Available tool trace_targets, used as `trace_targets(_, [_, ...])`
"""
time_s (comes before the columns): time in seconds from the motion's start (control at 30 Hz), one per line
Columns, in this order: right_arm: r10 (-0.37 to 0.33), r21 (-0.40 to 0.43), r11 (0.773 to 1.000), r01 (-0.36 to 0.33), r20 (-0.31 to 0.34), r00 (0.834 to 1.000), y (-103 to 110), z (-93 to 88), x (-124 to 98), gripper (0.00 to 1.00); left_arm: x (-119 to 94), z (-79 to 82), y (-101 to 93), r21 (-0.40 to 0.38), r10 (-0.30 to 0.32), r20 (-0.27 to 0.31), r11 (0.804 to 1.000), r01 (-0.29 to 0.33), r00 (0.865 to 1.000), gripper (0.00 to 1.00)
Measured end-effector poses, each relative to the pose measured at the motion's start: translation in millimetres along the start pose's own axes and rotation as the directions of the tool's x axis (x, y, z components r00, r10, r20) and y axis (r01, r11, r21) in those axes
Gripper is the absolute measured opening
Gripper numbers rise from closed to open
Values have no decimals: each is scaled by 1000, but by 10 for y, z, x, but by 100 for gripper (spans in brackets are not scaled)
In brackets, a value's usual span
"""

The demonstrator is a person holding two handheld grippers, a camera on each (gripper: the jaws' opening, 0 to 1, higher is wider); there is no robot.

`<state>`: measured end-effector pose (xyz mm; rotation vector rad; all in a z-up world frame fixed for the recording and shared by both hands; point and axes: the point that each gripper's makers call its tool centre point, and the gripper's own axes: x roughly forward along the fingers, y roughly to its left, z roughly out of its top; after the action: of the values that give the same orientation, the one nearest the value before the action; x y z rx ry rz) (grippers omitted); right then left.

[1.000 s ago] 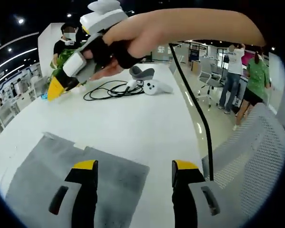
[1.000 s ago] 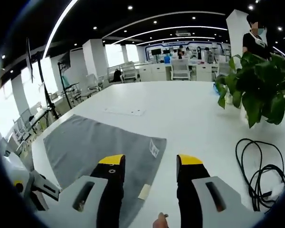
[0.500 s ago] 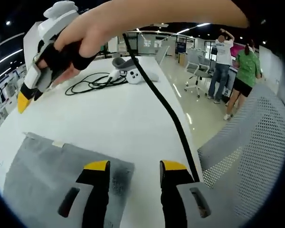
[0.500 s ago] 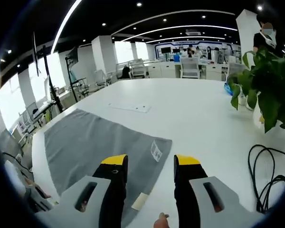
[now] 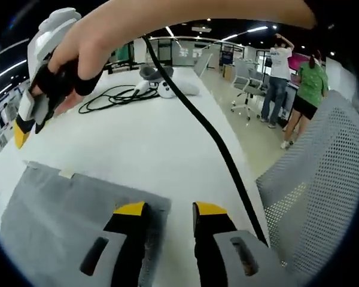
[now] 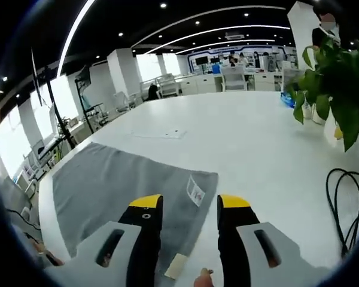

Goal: Fold the towel on the table until its edges align and the towel forms a compact rectangular stack.

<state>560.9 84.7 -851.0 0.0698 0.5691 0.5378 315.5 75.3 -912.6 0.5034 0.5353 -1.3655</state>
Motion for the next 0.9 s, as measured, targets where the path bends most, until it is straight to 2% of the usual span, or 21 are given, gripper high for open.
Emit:
trace_targets(0.1, [4, -1, 1000, -4, -10, 1000, 3, -30, 72, 35, 11, -3, 86, -13, 28, 12, 1000, -28, 1000, 19])
trace_targets(0.17, [3, 2, 1000, -3, -16, 1000, -9, -54, 126, 35, 15, -5, 90, -10, 27, 16, 1000, -27, 1000, 18])
trace_targets(0.2, [2, 14, 1000, -2, -16, 1000, -14, -62, 142, 35, 20, 2, 87, 43, 21, 15, 999, -22, 1000, 18])
trace_targets(0.3, [-1, 35, 999, 1, -5, 1000, 4, -71, 178, 35, 29, 16, 77, 47, 17, 17, 999, -18, 1000, 17])
trace_targets(0.63, [-10, 33, 999, 11, -39, 999, 33, -187, 285, 34, 48, 15, 91, 62, 24, 19, 998, -25, 1000, 12])
trace_targets(0.7, [-11, 36, 999, 13, -39, 999, 22, -192, 291, 34, 53, 4, 114, 26, 22, 33, 999, -23, 999, 10])
trace_targets(0.77, [-22, 50, 998, 23, -31, 999, -12, -195, 288, 33, 50, 2, 162, 23, 40, 42, 999, -41, 998, 5])
trace_targets(0.83, [-39, 94, 995, 40, -12, 999, -78, -197, 284, 33, 30, 8, 174, 6, 23, 43, 1000, -23, 999, 5])
trace_targets(0.9, [-42, 103, 994, 43, -14, 999, -119, -212, 303, 33, 27, 6, 164, 12, 15, 47, 1000, -16, 999, 4])
